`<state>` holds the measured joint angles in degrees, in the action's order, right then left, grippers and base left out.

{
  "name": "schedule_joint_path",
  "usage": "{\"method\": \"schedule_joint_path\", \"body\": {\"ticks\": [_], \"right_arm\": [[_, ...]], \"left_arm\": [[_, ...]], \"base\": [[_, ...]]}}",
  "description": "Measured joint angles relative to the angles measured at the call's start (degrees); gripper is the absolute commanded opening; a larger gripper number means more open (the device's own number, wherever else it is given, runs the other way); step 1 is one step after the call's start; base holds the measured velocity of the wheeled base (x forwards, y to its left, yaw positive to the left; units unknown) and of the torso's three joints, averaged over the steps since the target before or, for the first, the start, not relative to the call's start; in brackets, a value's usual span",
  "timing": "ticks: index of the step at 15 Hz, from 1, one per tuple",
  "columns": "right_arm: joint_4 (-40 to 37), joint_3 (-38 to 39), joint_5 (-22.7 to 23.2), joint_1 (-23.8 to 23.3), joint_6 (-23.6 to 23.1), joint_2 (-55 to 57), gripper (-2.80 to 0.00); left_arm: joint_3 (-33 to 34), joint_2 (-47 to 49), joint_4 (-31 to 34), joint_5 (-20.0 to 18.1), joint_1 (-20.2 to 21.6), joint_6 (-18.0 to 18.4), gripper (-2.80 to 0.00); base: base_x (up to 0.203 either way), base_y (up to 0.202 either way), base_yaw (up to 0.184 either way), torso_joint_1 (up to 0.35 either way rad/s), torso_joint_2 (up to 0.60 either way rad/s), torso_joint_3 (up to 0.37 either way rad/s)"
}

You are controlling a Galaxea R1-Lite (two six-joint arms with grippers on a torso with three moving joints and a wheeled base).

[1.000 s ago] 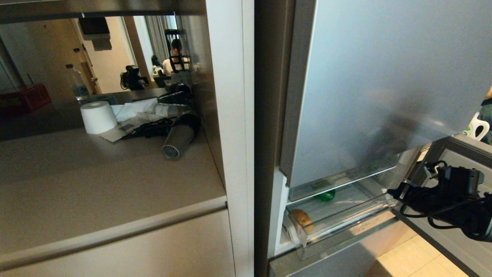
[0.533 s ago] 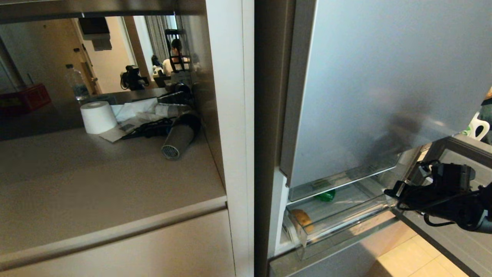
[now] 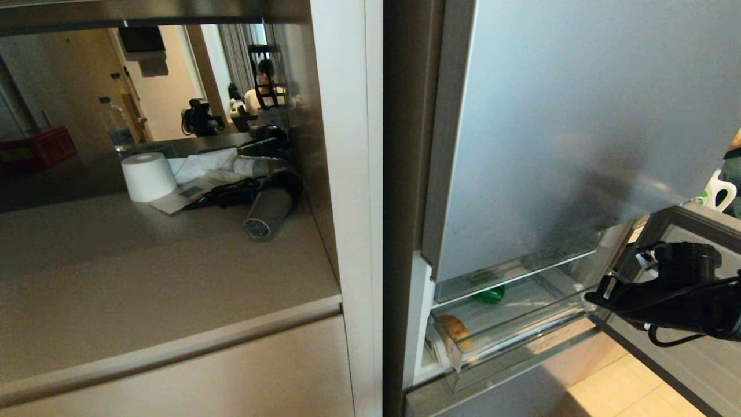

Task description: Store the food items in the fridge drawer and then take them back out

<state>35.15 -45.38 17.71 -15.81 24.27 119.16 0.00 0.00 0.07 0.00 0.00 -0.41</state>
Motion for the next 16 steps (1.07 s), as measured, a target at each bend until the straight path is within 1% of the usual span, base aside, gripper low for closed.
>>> {"method": "schedule_joint_path", "body": {"ticks": [3, 7, 8, 9, 11, 13, 16], "right_arm": [[0.34, -0.37, 0.44, -0.05, -0.19, -1.9, -2.8], [0.73, -3.51, 0.74, 0.01, -0.14, 0.36, -2.8], [0.87, -4.38, 1.43, 0.02, -0.09, 1.58, -2.8], [1.55, -4.95, 3.1, 0.02, 0.01, 2.54, -2.8], [4.18, -5.22, 5.46, 0.02, 0.11, 4.05, -2.8], [6.45, -5.48, 5.6, 0.05, 0.06, 5.13, -2.8], [7.38, -5.81, 6.03, 0.3, -0.02, 6.22, -2.8]], "left_arm": [[0.0, 0.0, 0.02, 0.0, 0.0, 0.0, -2.8], [0.0, 0.0, 0.02, 0.0, 0.0, 0.0, -2.8], [0.0, 0.0, 0.02, 0.0, 0.0, 0.0, -2.8], [0.0, 0.0, 0.02, 0.0, 0.0, 0.0, -2.8], [0.0, 0.0, 0.02, 0.0, 0.0, 0.0, -2.8], [0.0, 0.0, 0.02, 0.0, 0.0, 0.0, -2.8], [0.0, 0.0, 0.02, 0.0, 0.0, 0.0, -2.8]], "base": [[0.0, 0.0, 0.0, 0.0, 0.0, 0.0], [0.0, 0.0, 0.0, 0.0, 0.0, 0.0], [0.0, 0.0, 0.0, 0.0, 0.0, 0.0], [0.0, 0.0, 0.0, 0.0, 0.0, 0.0], [0.0, 0.0, 0.0, 0.0, 0.0, 0.0], [0.0, 0.0, 0.0, 0.0, 0.0, 0.0], [0.0, 0.0, 0.0, 0.0, 0.0, 0.0]]}}
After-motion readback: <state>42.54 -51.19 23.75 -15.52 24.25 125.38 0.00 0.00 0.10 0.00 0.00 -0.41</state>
